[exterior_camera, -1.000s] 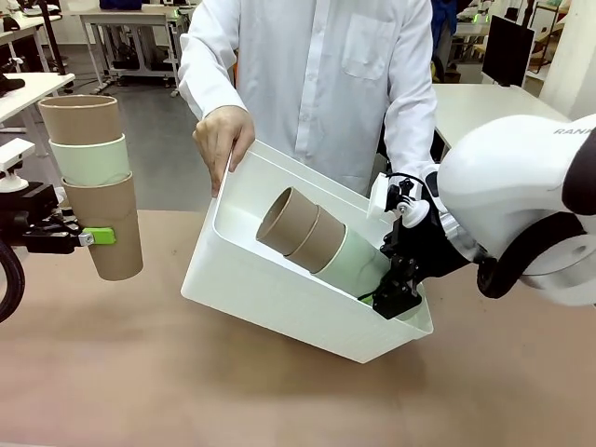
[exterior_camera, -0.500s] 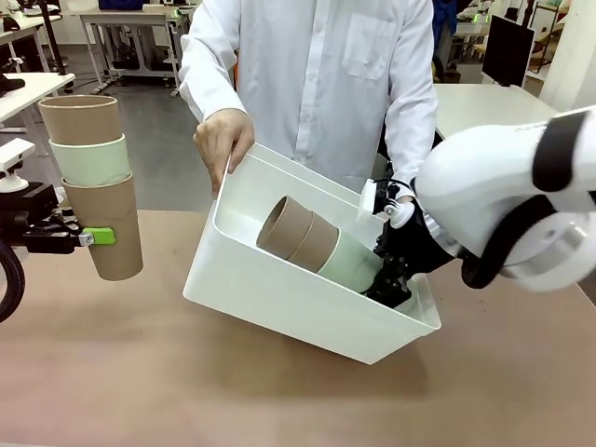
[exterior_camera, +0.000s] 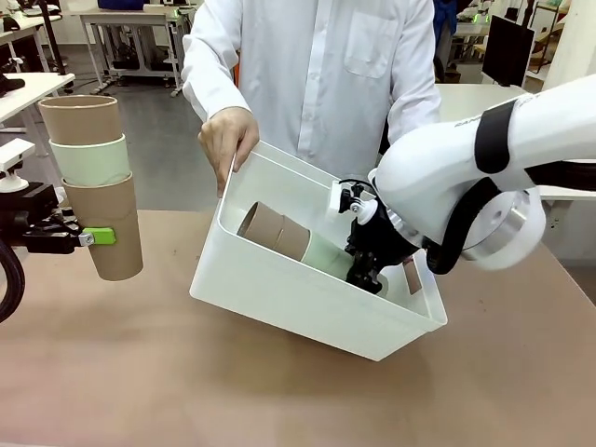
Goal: Stack the cups and store them in the basket.
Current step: Place the stack of Reusable plastic cups into the Pantry Basket.
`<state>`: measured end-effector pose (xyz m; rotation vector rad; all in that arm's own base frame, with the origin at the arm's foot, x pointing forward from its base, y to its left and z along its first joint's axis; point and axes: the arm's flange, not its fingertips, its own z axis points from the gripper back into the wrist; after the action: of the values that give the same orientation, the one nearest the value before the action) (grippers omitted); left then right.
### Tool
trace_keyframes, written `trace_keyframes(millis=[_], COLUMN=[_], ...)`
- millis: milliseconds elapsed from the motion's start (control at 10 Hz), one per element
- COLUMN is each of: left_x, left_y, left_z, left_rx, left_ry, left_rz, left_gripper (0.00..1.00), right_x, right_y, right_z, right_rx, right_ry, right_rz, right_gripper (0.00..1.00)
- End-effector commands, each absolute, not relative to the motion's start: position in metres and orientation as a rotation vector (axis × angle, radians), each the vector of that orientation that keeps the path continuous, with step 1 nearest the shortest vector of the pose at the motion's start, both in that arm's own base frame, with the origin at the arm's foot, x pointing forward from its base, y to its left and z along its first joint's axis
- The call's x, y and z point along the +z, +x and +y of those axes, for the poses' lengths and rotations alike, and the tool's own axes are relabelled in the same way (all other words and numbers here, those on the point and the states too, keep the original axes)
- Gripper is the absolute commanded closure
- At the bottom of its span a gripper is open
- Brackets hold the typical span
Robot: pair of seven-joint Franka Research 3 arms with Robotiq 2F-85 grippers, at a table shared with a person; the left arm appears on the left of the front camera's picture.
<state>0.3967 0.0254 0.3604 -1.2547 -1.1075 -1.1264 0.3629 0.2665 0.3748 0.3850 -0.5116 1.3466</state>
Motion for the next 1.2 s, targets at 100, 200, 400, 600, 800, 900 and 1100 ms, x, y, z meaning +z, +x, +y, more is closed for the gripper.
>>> trace_keyframes(millis=[100,200,400,600,800,900,1100], left_x=[0.365,0.365,0.365,0.365,0.365,0.365,0.365], left_y=[0.396,0.396,0.396,0.396,0.396,0.396,0.396], left_z=[0.025,0.025,0.025,0.025,0.025,0.025,0.025], left_rx=[-1.126,-1.126,-1.126,-1.126,-1.126,-1.126,-1.126], left_ry=[-1.264,-1.264,-1.264,-1.264,-1.264,-1.264,-1.264], left_rz=[-1.117,-1.117,-1.117,-1.117,-1.117,-1.117,-1.117], left_gripper=[0.14,0.14,0.14,0.14,0.14,0.14,0.14], right_x=[0.378,0.377,0.375,0.376,0.381,0.389,0.413], right_y=[0.357,0.351,0.347,0.348,0.346,0.344,0.344], right_z=[0.275,0.274,0.272,0.271,0.266,0.26,0.236], right_rx=[1.346,1.351,1.343,1.329,1.34,1.326,1.304], right_ry=[0.389,0.391,0.386,0.382,0.378,0.382,0.397], right_rz=[-0.474,-0.467,-0.462,-0.466,-0.466,-0.469,-0.474], right_gripper=[0.17,0.17,0.17,0.17,0.0,0.0,0.0])
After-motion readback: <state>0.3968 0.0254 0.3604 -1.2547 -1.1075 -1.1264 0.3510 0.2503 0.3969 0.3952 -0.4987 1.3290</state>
